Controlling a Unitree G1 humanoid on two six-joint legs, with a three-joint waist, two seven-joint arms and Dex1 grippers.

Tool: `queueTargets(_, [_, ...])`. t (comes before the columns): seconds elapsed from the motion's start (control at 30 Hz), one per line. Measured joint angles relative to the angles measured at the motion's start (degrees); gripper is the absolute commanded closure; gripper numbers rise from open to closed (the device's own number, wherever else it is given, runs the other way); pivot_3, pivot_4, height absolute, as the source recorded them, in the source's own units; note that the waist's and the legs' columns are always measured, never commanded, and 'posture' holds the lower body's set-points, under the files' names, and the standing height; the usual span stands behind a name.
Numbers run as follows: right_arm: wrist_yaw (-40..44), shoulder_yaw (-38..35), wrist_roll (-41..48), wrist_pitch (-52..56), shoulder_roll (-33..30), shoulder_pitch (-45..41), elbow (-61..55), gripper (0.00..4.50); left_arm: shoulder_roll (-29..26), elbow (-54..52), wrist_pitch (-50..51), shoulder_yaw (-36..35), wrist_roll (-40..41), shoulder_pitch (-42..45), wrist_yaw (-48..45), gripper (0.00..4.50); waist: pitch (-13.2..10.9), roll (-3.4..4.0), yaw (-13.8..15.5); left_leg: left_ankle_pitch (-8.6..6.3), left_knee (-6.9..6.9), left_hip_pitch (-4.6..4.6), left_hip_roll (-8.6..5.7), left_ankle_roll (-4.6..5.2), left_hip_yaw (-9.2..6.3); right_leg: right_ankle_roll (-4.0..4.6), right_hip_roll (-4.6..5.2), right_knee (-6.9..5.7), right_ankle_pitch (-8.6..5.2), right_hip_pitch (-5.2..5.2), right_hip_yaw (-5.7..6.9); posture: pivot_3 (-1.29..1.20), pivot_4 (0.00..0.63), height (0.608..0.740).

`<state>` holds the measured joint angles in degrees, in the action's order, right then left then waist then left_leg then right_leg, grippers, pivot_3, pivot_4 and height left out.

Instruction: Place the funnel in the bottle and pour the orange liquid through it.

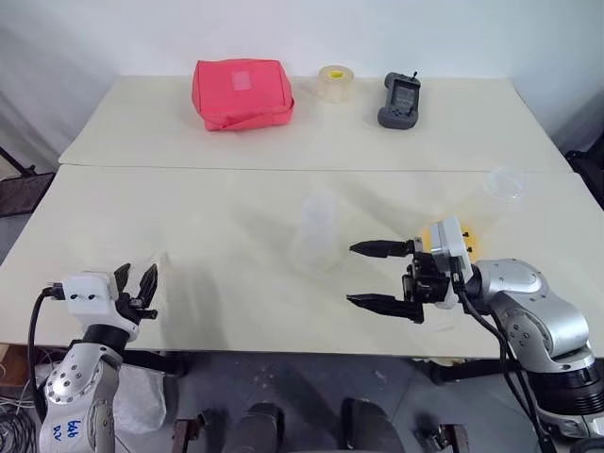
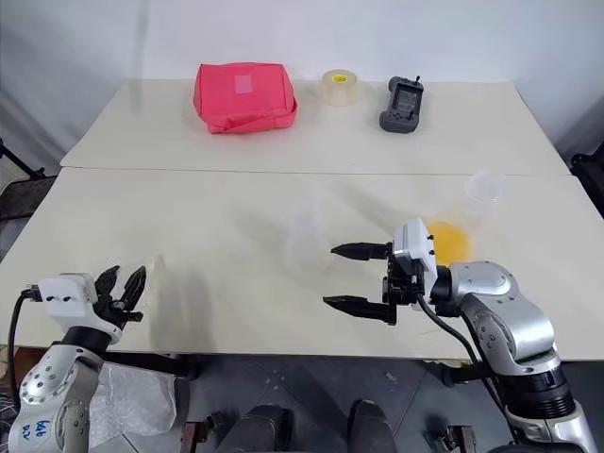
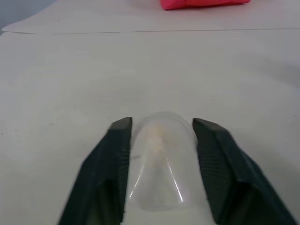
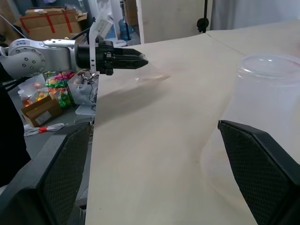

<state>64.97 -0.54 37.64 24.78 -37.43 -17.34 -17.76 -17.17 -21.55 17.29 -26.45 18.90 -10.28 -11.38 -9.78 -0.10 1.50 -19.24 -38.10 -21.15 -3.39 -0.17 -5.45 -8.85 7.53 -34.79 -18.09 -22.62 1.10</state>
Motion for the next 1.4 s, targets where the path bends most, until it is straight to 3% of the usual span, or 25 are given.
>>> queueTargets(0.1, [-0.36, 0.00, 0.00, 0.00, -0.04, 0.00, -0.02, 0.00, -0.67, 0.02, 0.18, -0.45, 0.43, 0.00, -0.36, 3.80, 0.00, 0.00, -0.01, 0.00, 0.00, 0.00, 0.00, 0.00, 0.00, 0.00, 0.00, 0.00, 0.00, 0.00, 0.00, 0.00, 0.150, 0.740])
queueTargets(0.23, [-0.63, 0.00, 0.00, 0.01, -0.20, 0.00, -0.02, 0.00, -1.89, -0.09, 1.00, -1.87, 3.02, -1.27, -2.60, 3.80, 0.00, 0.00, -0.08, 0.00, 0.02, 0.00, 0.01, 0.00, -0.01, 0.00, 0.00, 0.00, 0.00, -0.02, 0.00, 0.00, 0.150, 0.740])
queueTargets(0.3, [-0.68, 0.00, 0.00, 0.03, -0.54, 0.00, -0.02, 0.00, -4.74, -0.28, 4.27, -3.30, 8.56, -2.42, -7.07, 3.18, 0.00, 0.00, -0.15, -0.01, 0.03, -0.01, 0.05, -0.01, -0.02, 0.01, 0.00, -0.03, 0.00, -0.04, 0.00, 0.00, 0.150, 0.740])
queueTargets(0.4, [-0.75, 0.00, 0.00, 0.06, -0.70, -0.01, -0.02, 0.00, -7.73, -1.04, 7.23, -4.10, 9.56, -3.26, -7.63, 2.23, -0.01, 0.04, -0.14, -0.01, 0.04, 0.00, 0.02, -0.01, -0.02, 0.01, 0.02, 0.00, -0.01, -0.02, -0.02, 0.00, 0.150, 0.740])
queueTargets(0.57, [-0.78, 0.00, 0.03, 0.37, -1.17, -0.20, -0.02, 0.00, -5.44, -2.05, 5.10, -4.96, 7.06, -3.67, -3.46, 0.60, -0.01, 0.03, -0.14, -0.02, 0.05, -0.02, 0.06, -0.03, -0.02, 0.01, -0.02, 0.02, 0.00, -0.04, 0.00, 0.00, 0.150, 0.740])
queueTargets(1.1, [0.00, 0.00, 0.88, 3.64, -3.03, -2.19, -0.04, 0.00, -1.37, -10.39, 7.02, -9.33, 11.39, -14.94, -3.33, 0.60, -0.02, 0.03, -0.08, -0.03, 0.07, -0.05, 0.07, -0.02, -0.01, 0.06, 0.00, 0.27, -0.03, 0.04, -0.01, 0.00, 0.150, 0.740])
queueTargets(1.4, [0.73, 0.03, 0.85, 4.34, -3.03, -4.04, 0.00, 0.00, -3.24, -4.98, 6.10, -7.25, 10.07, -8.66, -4.00, 0.60, -0.02, 0.03, 0.01, -0.03, 0.06, -0.05, 0.04, -0.01, -0.02, 0.08, 0.00, 0.26, -0.04, 0.05, 0.03, 0.00, 0.150, 0.740])
